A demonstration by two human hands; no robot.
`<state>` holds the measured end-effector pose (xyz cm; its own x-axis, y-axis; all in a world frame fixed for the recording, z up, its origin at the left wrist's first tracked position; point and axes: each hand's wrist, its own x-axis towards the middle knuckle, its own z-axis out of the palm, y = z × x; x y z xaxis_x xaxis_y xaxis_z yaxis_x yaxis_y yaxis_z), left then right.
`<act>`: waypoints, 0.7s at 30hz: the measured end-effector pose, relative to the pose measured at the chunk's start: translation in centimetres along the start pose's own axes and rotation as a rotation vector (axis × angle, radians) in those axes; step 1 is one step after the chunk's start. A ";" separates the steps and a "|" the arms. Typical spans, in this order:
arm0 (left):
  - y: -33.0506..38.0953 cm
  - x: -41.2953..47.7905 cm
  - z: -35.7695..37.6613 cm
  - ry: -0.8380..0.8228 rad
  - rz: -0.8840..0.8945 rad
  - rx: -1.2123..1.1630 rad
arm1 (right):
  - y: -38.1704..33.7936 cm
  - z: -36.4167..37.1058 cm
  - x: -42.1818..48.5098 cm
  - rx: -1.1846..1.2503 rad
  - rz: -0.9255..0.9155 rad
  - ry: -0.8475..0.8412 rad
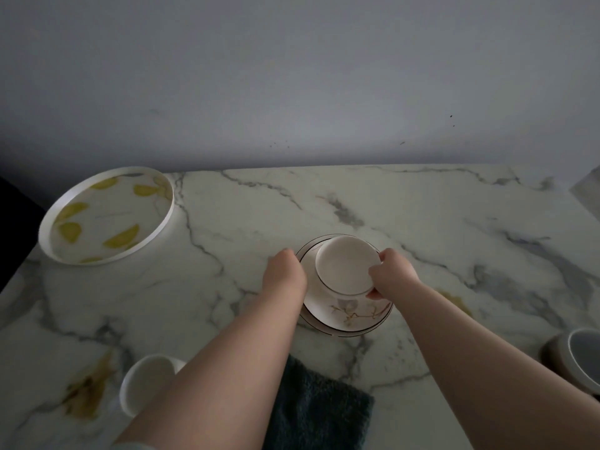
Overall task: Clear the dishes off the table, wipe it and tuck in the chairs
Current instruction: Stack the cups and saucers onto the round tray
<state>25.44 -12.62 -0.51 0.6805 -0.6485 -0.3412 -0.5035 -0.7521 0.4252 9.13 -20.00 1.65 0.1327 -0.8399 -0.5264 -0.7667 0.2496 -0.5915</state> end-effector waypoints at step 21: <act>-16.6 0.9 -17.8 0.113 -0.298 -0.353 | -11.0 5.3 -2.0 0.090 -0.484 0.067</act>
<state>43.91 1.39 6.98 0.8312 -0.3787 -0.4071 -0.0790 -0.8051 0.5878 20.64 -18.52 6.01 0.4169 -0.8982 -0.1395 -0.5698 -0.1387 -0.8100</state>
